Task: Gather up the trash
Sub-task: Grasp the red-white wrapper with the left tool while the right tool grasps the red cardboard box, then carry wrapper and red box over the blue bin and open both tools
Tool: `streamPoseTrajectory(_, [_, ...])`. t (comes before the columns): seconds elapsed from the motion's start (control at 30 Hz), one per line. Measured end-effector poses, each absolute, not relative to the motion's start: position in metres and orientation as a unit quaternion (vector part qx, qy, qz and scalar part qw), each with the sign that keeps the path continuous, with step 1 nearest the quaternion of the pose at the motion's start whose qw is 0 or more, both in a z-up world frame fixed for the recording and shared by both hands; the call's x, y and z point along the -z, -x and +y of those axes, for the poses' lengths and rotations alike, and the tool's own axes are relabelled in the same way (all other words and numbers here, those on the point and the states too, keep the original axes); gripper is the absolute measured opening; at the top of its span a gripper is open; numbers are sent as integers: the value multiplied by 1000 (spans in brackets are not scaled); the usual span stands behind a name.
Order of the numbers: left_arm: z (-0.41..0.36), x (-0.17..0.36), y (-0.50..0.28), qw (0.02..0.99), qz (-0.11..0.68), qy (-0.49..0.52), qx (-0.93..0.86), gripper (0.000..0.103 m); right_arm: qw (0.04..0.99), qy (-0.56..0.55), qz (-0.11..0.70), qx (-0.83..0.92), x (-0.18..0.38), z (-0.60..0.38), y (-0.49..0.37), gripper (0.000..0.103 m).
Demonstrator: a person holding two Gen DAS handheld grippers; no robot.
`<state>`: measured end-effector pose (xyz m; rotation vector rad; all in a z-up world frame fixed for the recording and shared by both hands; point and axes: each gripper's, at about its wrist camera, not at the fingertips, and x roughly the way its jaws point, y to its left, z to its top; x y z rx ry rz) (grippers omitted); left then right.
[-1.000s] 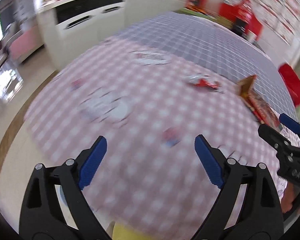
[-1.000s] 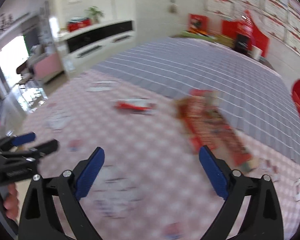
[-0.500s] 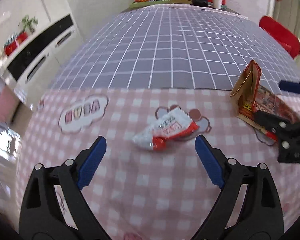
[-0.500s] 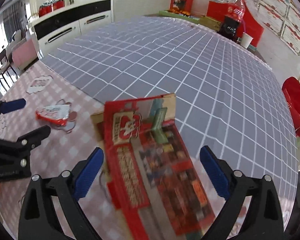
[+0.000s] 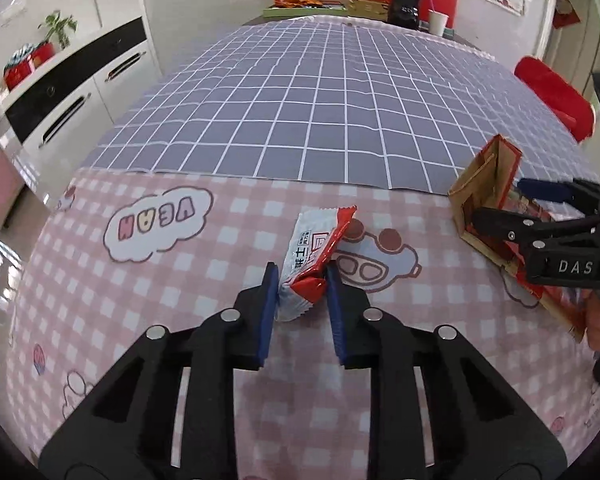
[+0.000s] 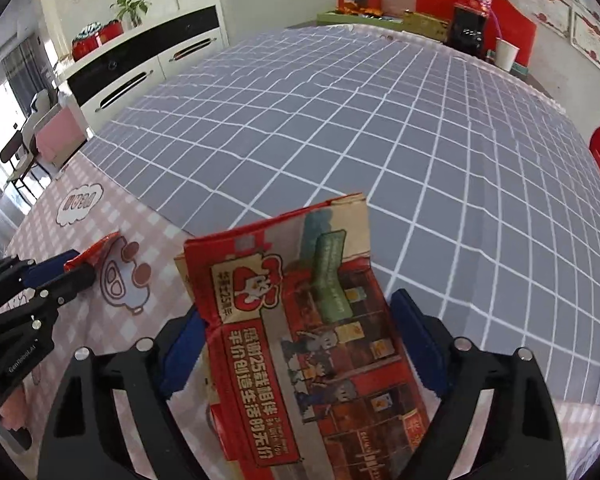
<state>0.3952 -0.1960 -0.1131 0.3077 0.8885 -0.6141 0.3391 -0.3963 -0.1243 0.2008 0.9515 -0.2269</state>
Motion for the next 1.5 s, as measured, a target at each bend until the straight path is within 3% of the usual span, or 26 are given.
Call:
streamPoseTrajectory(0.37, [-117, 86, -355, 867, 420, -79, 257, 24, 919, -74, 384, 51, 63, -339, -295, 86])
streamPoseTrajectory(0.7, [20, 62, -291, 902, 405, 4, 153, 24, 920, -10, 362, -152, 26, -180, -277, 86])
streamPoseTrajectory(1.13, [211, 141, -222, 867, 483, 117, -35, 26, 850, 72, 422, -306, 75, 31, -269, 86])
streamPoseTrajectory(1.17, [222, 150, -221, 862, 490, 121, -41, 27, 846, 78, 429, -308, 80, 40, -270, 86])
streamPoseTrajectory(1.2, [230, 158, -221, 857, 499, 126, -41, 40, 841, 82, 436, -309, 87, 50, -269, 86])
streamPoseTrajectory(1.23, [242, 168, -220, 849, 508, 138, -44, 70, 838, 86, 441, -310, 93, 58, -267, 86])
streamPoseTrajectory(1.27, [251, 173, -218, 850, 504, 146, -50, 75, 836, 92, 445, -307, 98, 65, -269, 87])
streamPoseTrajectory(1.5, [304, 200, -195, 829, 524, 148, -129, 75, 811, 122, 484, -304, 142, 99, -284, 87])
